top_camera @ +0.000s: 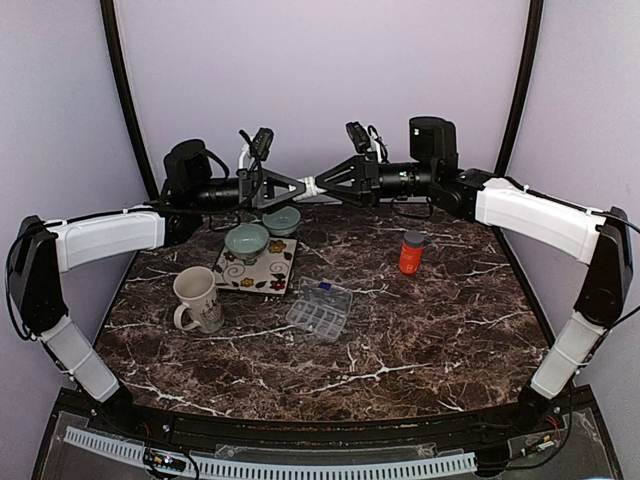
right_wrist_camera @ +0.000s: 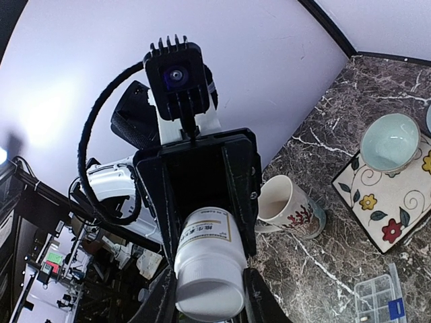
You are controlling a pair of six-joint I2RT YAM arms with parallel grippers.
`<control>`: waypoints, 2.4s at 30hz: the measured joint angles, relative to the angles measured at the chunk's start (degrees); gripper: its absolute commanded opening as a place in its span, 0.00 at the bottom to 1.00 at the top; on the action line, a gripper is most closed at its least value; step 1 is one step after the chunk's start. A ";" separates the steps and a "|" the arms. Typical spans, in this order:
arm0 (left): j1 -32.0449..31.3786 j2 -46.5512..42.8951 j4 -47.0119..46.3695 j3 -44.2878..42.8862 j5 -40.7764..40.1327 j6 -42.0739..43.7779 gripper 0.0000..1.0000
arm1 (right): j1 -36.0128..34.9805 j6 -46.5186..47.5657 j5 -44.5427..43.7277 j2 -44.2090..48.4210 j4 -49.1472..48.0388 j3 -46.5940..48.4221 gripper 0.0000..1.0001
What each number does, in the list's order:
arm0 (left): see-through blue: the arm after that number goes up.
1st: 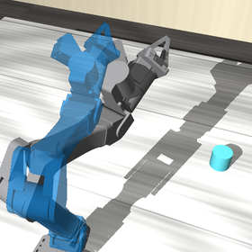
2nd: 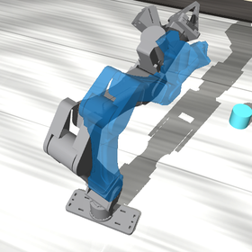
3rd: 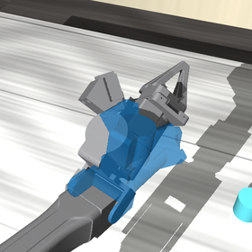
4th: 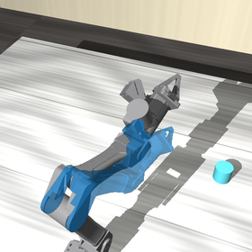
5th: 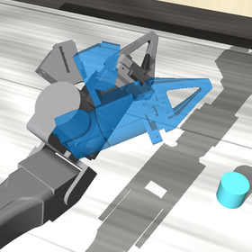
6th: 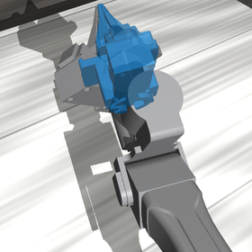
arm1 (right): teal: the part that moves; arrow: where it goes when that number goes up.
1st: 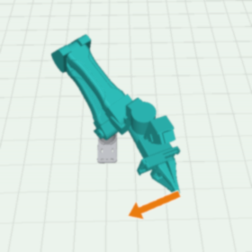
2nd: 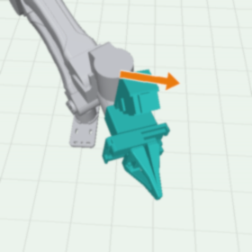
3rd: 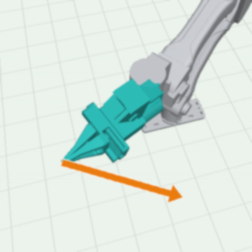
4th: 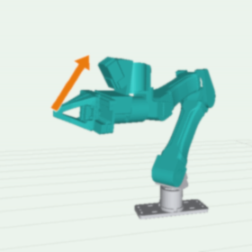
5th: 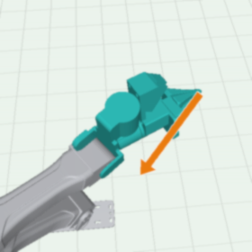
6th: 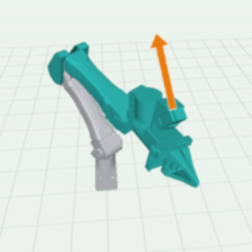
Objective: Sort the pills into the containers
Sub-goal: Hold the pill bottle, then unscrew the lid of the pill bottle.
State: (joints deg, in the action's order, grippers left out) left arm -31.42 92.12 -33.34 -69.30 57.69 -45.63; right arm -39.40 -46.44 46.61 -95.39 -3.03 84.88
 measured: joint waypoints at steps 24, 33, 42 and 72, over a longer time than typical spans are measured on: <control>0.70 4.52 -5.99 -3.43 4.70 -4.28 0.00 | 0.44 11.10 -0.37 -1.49 12.92 8.04 0.00; 0.68 4.46 -7.30 -3.85 7.13 -10.19 0.00 | 0.22 24.13 0.52 -1.51 17.20 10.03 0.00; 0.66 7.39 -16.06 -6.75 10.99 -23.56 0.00 | 0.07 31.78 1.42 0.00 16.55 10.14 0.00; -0.37 3.93 -7.78 -10.23 12.02 -14.82 0.00 | -2.84 38.58 -4.20 3.93 22.82 8.74 0.75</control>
State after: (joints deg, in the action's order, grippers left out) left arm -31.79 96.05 -41.12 -79.53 69.71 -60.45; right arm -42.24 -7.86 42.41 -91.46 19.79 93.62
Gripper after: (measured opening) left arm 0.356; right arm 0.751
